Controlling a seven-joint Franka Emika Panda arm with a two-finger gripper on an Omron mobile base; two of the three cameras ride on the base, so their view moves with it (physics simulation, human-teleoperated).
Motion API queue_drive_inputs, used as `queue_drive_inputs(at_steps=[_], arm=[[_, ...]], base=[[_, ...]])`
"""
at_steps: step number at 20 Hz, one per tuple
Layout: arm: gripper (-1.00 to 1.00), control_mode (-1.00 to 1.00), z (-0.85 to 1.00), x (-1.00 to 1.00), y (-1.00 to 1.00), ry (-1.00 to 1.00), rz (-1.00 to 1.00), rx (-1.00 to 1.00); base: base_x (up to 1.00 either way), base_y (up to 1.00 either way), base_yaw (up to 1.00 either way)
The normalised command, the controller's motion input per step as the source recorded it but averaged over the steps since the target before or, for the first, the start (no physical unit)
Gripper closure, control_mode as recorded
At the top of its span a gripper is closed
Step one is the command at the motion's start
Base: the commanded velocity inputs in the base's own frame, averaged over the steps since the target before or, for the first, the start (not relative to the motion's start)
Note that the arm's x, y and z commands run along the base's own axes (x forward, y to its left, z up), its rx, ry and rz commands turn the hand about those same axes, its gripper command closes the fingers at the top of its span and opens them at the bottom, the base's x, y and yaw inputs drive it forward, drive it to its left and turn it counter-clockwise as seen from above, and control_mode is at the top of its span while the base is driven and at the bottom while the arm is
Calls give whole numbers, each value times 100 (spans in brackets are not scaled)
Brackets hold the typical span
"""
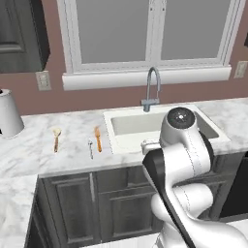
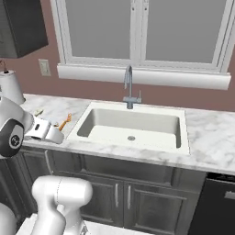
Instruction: Organize the utensils by type. Pick up the wooden spoons from the counter and place them in the open cabinet. Then pick up the metallic utensils from the counter and place them in the open drawer.
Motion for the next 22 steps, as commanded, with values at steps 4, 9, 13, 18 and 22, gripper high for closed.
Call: queue_drive_inputs(at_steps=[4, 9, 13, 18, 22], arm=[[-100, 100, 0, 0, 0, 0, 0, 0], [-100, 100, 0, 0, 0, 0, 0, 0], [-100, 100, 0, 0, 0, 0, 0, 0], [-100, 100, 0, 0, 0, 0, 0, 0], [-100, 100, 0, 0, 0, 0, 0, 0]], base=[[63, 80, -8], [59, 57, -10], [52, 45, -3], [52, 40, -2], [6, 9, 0]])
